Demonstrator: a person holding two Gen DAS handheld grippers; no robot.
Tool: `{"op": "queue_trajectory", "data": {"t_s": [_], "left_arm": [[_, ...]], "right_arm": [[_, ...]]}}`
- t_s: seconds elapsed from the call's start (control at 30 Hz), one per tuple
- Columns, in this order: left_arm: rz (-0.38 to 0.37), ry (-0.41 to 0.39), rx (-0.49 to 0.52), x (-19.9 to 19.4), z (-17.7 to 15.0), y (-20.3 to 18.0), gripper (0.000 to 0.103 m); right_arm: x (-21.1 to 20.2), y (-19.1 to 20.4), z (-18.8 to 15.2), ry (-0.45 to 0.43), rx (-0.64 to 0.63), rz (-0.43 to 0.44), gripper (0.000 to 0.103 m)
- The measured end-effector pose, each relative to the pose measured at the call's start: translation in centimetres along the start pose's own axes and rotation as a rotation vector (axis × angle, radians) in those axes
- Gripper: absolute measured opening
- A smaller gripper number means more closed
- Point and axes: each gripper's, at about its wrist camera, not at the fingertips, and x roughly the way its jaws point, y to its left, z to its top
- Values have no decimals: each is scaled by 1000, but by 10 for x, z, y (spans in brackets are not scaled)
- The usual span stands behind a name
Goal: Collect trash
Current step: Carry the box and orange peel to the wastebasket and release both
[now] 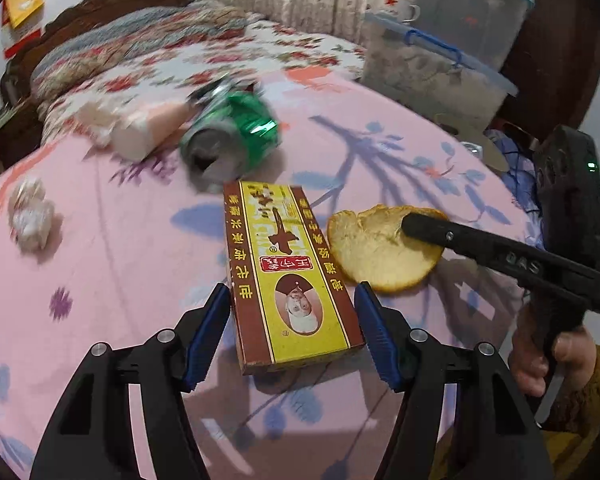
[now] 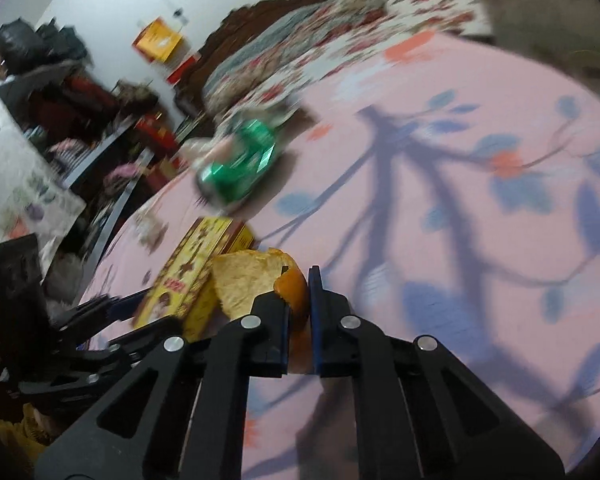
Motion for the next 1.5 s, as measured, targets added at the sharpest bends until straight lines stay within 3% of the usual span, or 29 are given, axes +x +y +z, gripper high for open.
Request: {"op": "queue_trajectory", "data": {"t_s": [0.37,0.4,0.43,0.53,0.7,0.77,0.8,0.83,0.9,1.0,1.07,1.1,1.13,1.3,1.5], "left_arm": [[-136,4,117,43,67,-63,59],[-148,3,127,48,75,-70,37],[-177,22,148,57,87,-81,0],[-228,40,149,76,112,-99,0],[-216,61,151,103,140,-117,2],[-194,92,133,109,143,-116,32],[-162,107,121,113,141,-116,70],[-150,98,113,113,138,-114,76],[-139,123,136,120,132,-114,75],[-54,159,177,127,113,-114,78],[-3,162,228,131,100,-119,75],[16,161,254,132,93,-121,65],[0,139,277,129,89,-125,60],[-30,83,310,119,107,-136,58],[-203,31,341,124,168,-179,58]], "right_arm": [[-67,-98,38,-191,167,-163,10],[-74,-108,41,-208,184,-178,10],[-80,-119,45,-225,199,-192,10],[-97,-148,55,-267,241,-229,10],[-114,-179,64,-298,312,-225,10],[-117,-181,66,-303,309,-217,10],[-117,-182,66,-302,308,-213,10],[-114,-183,68,-300,311,-205,10],[-111,-185,65,-296,324,-185,10],[-106,-185,61,-288,343,-161,10],[-103,-184,60,-281,347,-151,10],[-103,-184,59,-280,346,-151,10],[-103,-184,59,-280,346,-152,10],[-111,-192,64,-316,352,-171,10],[-130,-222,90,-387,358,-242,10]]}}
